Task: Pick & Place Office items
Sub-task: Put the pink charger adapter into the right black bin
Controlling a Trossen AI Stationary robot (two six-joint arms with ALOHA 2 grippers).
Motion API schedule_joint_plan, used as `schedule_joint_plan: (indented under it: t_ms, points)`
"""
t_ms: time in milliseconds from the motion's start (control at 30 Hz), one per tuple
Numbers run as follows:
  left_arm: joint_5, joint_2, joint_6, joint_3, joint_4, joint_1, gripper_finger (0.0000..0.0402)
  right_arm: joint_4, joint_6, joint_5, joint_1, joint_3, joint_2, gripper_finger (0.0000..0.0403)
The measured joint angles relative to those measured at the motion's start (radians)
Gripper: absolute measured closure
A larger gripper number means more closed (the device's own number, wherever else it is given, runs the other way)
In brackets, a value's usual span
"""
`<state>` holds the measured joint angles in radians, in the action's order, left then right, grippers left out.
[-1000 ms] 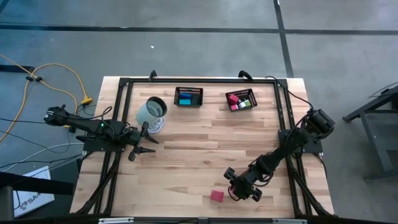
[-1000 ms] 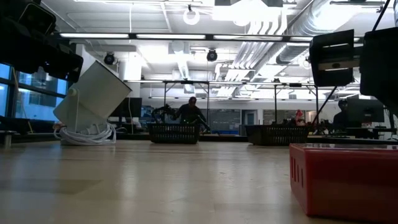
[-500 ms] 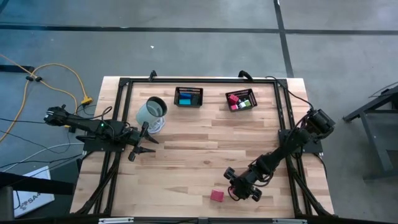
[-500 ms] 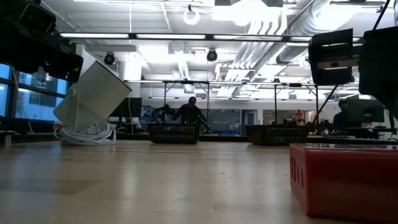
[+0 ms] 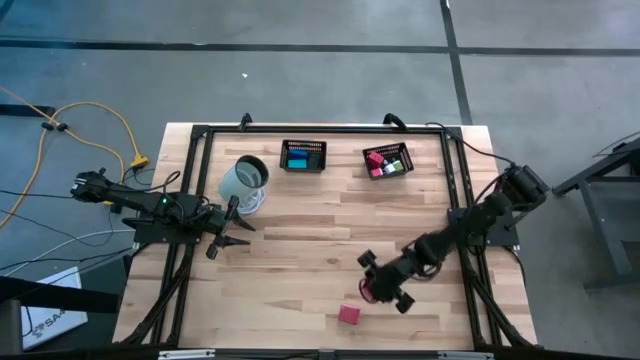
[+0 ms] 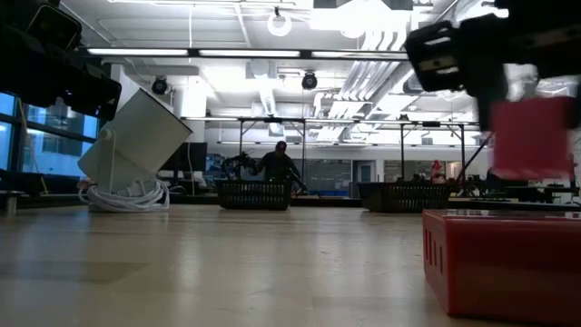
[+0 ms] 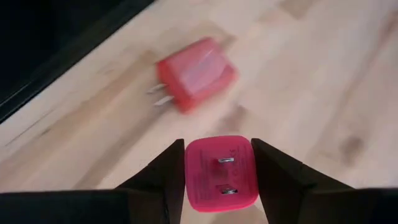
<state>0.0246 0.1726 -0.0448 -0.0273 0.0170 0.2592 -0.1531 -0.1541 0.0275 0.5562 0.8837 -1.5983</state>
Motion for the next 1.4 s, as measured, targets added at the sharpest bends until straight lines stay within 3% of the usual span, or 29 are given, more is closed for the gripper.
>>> schedule_joint_plan:
  t_ms: [333,1400]
  points:
    - [0.0,0.0,0.0,0.0,0.0,0.0,0.0221,-0.056,0.002,-0.001,-0.188,0.0,0.089,0.0253]
    - [0.0,0.0,0.0,0.0,0.0,0.0,0.0221,-0.113,0.009,-0.042,-0.825,0.0,0.196,0.0254]
